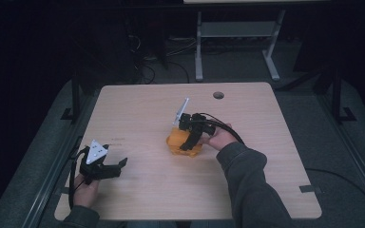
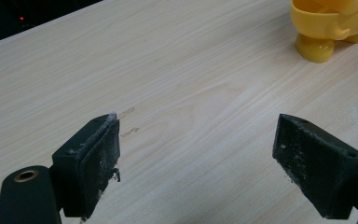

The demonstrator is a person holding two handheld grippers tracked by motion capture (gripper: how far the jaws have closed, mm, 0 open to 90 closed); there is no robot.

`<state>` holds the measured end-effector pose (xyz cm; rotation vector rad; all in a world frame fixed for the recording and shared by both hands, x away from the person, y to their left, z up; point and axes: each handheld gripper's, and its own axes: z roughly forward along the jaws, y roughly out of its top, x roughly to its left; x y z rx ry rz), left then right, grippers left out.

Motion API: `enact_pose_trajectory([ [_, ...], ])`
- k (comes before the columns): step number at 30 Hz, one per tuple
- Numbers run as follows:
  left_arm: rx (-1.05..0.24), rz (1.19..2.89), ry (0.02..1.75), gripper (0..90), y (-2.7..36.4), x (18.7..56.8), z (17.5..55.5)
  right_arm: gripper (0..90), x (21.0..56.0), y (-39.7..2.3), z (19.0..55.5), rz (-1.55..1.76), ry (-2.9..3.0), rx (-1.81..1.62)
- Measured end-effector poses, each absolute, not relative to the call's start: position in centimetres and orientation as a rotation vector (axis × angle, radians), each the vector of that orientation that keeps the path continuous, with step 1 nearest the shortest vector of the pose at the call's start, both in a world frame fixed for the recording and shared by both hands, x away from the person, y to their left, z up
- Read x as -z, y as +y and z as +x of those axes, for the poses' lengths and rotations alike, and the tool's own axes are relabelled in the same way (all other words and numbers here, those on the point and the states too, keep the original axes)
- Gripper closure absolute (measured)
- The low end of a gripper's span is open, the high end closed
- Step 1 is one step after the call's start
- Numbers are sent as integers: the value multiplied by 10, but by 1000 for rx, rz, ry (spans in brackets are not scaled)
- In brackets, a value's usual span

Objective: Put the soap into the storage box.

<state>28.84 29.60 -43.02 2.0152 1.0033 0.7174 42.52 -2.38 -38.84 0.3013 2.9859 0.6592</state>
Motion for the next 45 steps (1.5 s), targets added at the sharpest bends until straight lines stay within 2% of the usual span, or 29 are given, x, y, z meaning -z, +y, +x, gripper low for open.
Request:
enact_pose_trajectory([
  [45,-718,2024,998,141,294,431,289,191,361,-47,414,333,2917,-739],
])
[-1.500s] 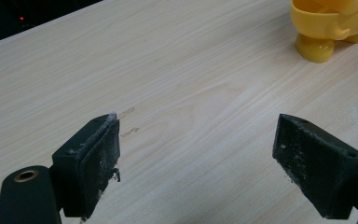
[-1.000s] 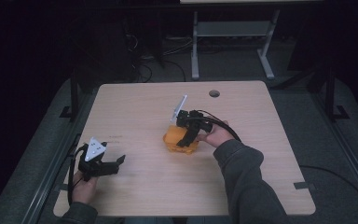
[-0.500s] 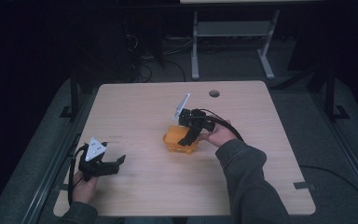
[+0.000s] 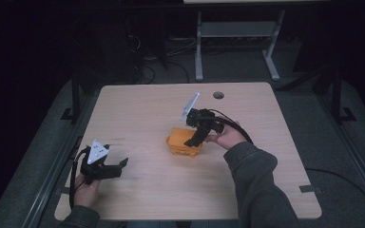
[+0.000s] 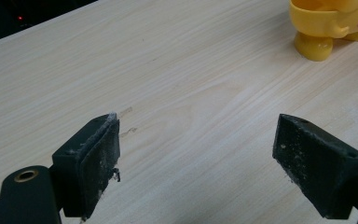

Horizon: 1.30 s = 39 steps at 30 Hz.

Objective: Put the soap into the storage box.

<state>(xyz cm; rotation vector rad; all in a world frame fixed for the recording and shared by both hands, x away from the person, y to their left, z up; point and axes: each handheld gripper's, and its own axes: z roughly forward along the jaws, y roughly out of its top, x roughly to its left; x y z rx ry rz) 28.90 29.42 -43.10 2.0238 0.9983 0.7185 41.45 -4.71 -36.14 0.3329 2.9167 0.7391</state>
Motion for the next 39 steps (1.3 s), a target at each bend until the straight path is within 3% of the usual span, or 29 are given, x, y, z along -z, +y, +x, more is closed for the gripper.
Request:
enact_pose_trajectory([
  [39,-719,2035,999,141,294,433,290,204,346,-97,395,435,2855,-746],
])
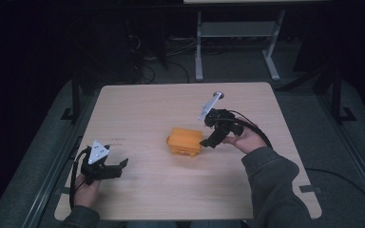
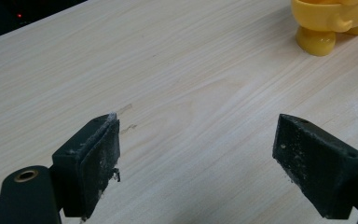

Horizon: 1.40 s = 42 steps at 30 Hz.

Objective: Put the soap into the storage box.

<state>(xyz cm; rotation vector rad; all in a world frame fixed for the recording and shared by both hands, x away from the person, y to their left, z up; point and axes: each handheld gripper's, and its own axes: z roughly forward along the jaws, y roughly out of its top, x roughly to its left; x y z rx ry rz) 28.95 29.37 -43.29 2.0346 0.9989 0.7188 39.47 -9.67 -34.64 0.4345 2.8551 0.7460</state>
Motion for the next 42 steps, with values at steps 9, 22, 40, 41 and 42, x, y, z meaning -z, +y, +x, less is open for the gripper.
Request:
enact_pose_trajectory([
  [9,-721,2035,998,141,294,433,289,206,349,-111,390,465,2846,-754],
  [22,-719,2041,1003,141,294,433,289,207,357,-130,383,522,2836,-768],
  [40,-719,2044,1004,141,294,434,289,210,367,-151,375,572,2826,-789],
  [41,-719,2044,1004,141,294,434,289,210,367,-151,375,572,2826,-789],
  [42,-720,2046,1002,141,294,434,290,210,367,-153,374,574,2824,-792],
])
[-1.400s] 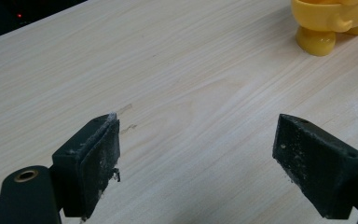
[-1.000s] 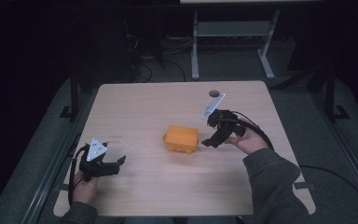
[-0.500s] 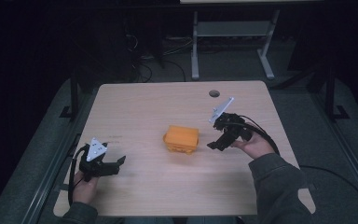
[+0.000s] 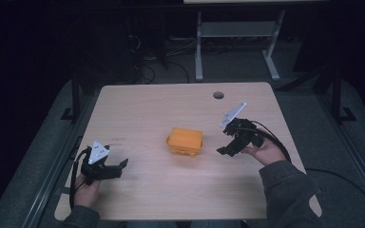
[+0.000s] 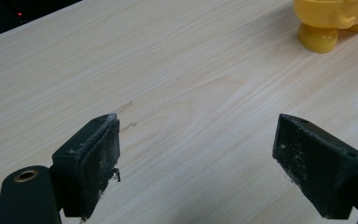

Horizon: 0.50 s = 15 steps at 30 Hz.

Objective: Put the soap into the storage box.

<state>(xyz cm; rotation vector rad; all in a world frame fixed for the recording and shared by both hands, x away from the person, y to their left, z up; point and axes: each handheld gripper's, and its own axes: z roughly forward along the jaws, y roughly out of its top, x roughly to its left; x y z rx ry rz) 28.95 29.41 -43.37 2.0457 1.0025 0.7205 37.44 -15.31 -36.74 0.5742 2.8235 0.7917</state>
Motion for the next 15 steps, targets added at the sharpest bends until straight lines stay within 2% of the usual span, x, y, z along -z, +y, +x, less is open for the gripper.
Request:
enact_pose_trajectory([
  [15,-721,2044,1005,141,294,434,289,211,376,-168,368,620,2819,-807],
])
